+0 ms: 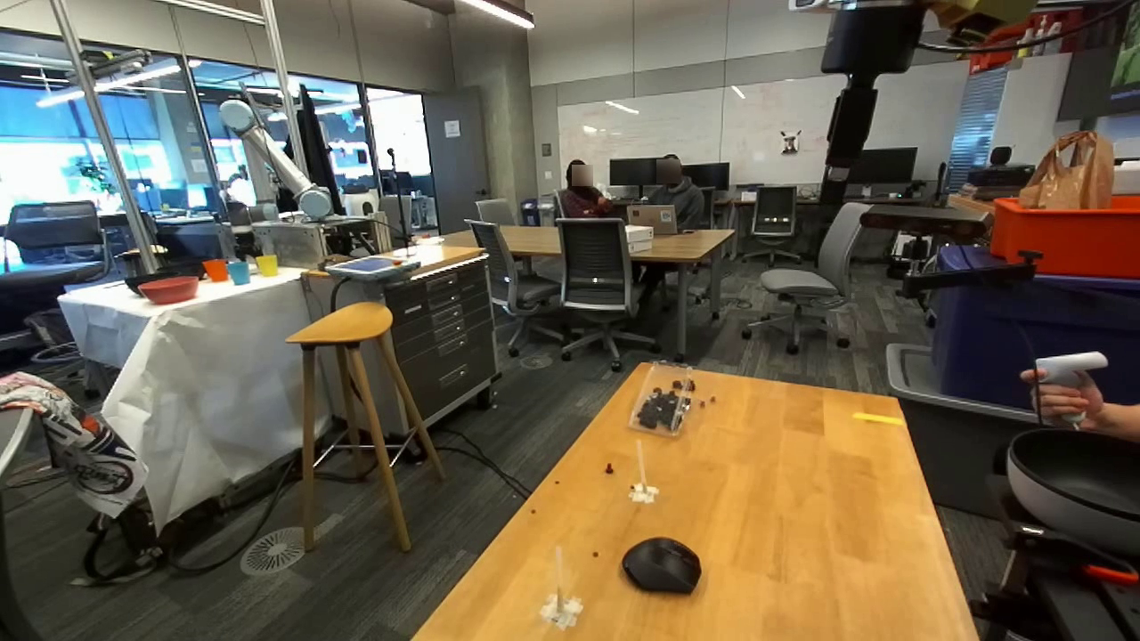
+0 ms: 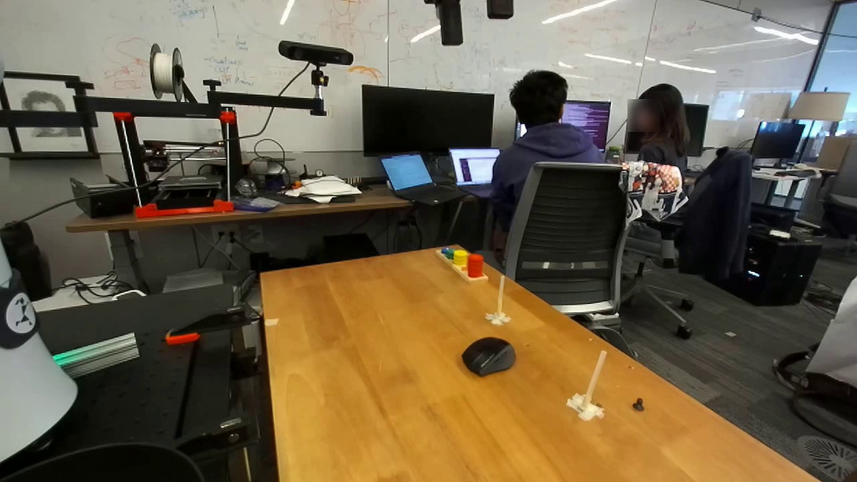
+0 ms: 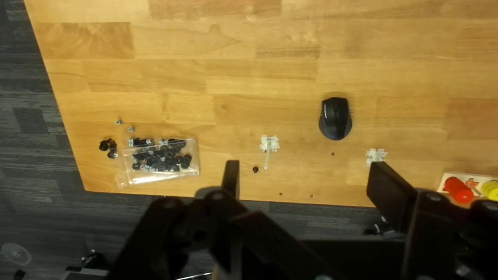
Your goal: Click a few times on the mouse
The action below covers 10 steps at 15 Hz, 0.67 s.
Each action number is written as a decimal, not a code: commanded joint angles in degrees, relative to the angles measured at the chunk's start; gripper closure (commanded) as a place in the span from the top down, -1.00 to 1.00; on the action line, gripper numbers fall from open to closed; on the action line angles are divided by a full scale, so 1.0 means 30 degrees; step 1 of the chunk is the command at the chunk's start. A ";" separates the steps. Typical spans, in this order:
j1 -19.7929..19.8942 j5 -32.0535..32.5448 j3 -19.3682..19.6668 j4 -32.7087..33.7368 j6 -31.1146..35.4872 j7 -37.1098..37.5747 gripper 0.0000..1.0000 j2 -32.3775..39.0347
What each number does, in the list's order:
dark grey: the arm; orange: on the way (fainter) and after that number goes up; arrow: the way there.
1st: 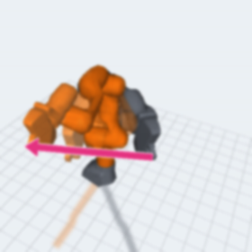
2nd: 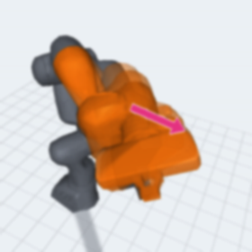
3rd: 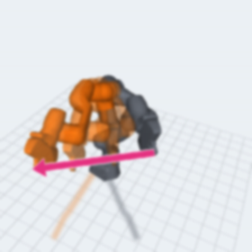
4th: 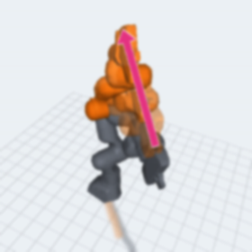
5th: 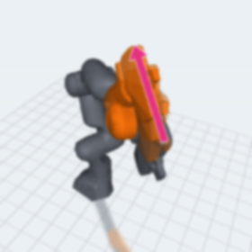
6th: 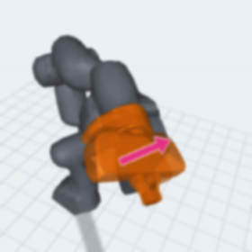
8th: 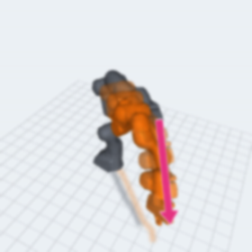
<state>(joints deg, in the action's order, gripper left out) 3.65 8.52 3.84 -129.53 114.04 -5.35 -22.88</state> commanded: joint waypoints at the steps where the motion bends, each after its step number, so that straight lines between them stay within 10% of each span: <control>1: -0.0311 -0.0173 -0.0226 -0.0277 0.1728 0.0199 0.09 0.0637; 10: -0.0667 0.0089 -0.0978 -0.0206 0.4910 0.0808 -1.00 0.4124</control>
<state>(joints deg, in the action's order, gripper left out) 1.97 8.48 1.40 -131.22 125.63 -4.24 -14.10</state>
